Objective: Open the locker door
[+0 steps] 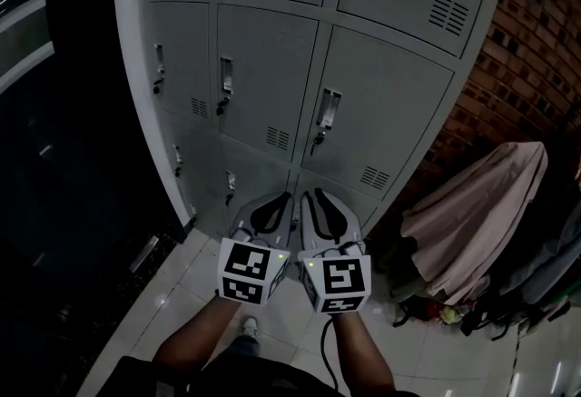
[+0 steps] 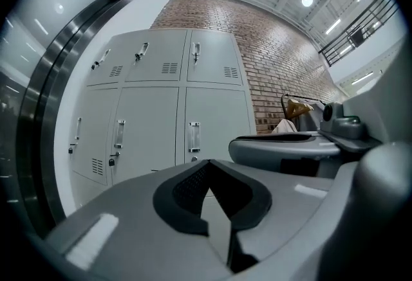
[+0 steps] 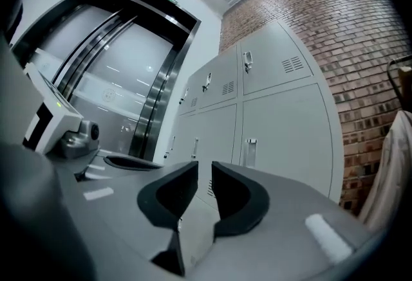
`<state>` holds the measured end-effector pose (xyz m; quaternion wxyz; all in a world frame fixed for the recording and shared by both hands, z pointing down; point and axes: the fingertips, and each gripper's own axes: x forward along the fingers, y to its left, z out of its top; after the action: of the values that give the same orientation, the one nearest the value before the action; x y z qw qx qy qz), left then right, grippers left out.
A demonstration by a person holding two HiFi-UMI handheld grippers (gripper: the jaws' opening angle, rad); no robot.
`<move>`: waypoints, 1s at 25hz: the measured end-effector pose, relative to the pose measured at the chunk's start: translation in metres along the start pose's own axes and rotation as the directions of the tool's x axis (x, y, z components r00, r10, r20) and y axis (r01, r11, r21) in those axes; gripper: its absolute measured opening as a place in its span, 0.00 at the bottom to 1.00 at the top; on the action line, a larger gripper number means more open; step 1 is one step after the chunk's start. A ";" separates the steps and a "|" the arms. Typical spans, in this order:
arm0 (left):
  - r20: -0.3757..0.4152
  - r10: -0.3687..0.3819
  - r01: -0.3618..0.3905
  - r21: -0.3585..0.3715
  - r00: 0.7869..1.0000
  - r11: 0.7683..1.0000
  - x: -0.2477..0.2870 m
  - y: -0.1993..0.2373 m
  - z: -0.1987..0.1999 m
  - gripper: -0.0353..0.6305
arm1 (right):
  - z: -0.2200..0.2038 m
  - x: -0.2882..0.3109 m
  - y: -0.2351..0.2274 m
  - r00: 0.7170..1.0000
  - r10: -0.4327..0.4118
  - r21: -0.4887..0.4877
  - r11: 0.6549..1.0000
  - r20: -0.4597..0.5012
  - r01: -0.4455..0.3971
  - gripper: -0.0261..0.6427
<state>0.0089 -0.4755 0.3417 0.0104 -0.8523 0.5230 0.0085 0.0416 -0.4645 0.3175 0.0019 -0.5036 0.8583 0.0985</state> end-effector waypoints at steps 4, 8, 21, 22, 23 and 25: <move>0.015 -0.017 0.017 -0.011 1.000 1.000 0.036 0.029 0.008 0.06 | 0.001 0.044 -0.018 1.000 -0.026 0.001 1.000 -0.006 0.026 0.14; 0.020 -0.041 0.042 -0.014 0.999 0.999 0.064 0.049 0.012 0.06 | 0.000 0.079 -0.034 0.998 -0.059 0.008 0.998 -0.011 0.060 0.19; 0.020 -0.117 0.117 -0.010 0.993 0.993 0.121 0.090 0.015 0.06 | -0.004 0.166 -0.094 0.985 -0.169 0.072 0.983 -0.037 0.171 0.36; 0.021 -0.127 0.127 -0.011 0.992 0.992 0.124 0.090 0.016 0.06 | -0.005 0.170 -0.097 0.984 -0.174 0.073 0.982 -0.041 0.177 0.36; 0.023 -0.137 0.137 -0.010 0.990 0.991 0.127 0.091 0.017 0.06 | -0.005 0.174 -0.099 0.983 -0.180 0.074 0.980 -0.045 0.183 0.36; 0.026 -0.154 0.154 -0.008 0.988 0.988 0.133 0.093 0.017 0.06 | -0.006 0.182 -0.104 0.980 -0.193 0.077 0.977 -0.049 0.197 0.37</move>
<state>-0.0136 -0.6351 0.3204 0.0135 -0.8899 0.4555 0.0210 0.0427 -0.6721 0.2876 0.0141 -0.5868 0.8079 0.0523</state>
